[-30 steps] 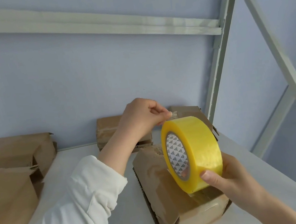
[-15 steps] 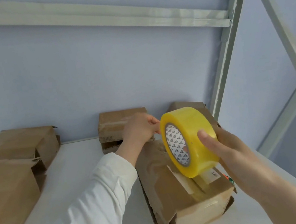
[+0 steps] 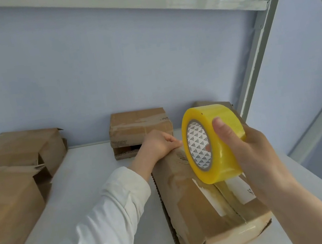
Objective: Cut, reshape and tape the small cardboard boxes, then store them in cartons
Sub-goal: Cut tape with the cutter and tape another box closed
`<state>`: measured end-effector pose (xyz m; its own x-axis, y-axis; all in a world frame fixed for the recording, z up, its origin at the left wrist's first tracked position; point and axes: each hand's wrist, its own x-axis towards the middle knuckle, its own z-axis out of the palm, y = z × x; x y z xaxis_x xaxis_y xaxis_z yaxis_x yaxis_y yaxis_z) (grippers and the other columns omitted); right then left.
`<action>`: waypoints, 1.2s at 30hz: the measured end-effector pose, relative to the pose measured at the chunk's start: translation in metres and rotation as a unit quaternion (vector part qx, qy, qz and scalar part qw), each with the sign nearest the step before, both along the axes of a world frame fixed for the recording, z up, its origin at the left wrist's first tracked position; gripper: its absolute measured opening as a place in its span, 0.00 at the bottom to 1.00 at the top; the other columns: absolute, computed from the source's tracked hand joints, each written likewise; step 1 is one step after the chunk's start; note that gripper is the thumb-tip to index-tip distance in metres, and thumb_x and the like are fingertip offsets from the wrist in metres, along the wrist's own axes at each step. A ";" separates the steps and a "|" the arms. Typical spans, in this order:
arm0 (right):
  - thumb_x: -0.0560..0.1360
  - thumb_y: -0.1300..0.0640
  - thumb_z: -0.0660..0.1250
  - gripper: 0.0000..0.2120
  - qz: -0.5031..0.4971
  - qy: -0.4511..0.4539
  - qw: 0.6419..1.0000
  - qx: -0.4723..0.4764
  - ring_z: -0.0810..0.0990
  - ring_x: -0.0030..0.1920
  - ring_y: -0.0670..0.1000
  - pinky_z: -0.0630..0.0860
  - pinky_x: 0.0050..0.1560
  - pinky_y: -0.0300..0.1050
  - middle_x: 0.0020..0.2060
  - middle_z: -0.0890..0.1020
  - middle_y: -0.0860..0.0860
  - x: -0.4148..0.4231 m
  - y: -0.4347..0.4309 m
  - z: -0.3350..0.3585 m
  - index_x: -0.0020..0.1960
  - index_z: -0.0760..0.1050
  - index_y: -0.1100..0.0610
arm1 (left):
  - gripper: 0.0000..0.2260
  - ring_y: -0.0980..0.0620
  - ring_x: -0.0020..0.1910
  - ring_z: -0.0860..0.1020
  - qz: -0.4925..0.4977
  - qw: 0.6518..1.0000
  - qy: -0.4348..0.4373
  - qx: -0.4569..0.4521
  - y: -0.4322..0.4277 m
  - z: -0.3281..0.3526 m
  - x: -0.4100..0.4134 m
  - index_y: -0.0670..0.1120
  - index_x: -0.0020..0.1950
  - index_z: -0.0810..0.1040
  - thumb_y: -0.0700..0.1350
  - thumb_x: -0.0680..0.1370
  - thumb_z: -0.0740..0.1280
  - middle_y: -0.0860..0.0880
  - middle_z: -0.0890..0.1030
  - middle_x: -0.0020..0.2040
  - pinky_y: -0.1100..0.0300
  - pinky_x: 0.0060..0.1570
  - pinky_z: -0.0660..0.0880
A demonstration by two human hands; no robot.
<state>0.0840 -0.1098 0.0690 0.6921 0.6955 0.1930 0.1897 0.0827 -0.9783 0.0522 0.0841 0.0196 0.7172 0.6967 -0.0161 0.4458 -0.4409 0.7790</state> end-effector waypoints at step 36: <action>0.72 0.41 0.65 0.23 0.008 0.027 0.999 -0.019 0.78 0.24 0.45 0.76 0.24 0.36 0.23 0.81 0.49 -0.021 -0.037 0.017 0.27 0.79 0.57 | 0.23 0.52 0.27 0.59 -0.034 0.995 0.068 0.060 -0.021 0.003 0.007 0.45 0.25 0.59 0.45 0.78 0.62 0.47 0.62 0.26 0.60 0.29 0.57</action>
<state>0.0633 -0.1464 0.0864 0.6898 0.7125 0.1284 0.1357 0.0469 -0.9896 0.0592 0.0632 0.0221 0.7596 0.6494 -0.0352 0.5089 -0.5598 0.6539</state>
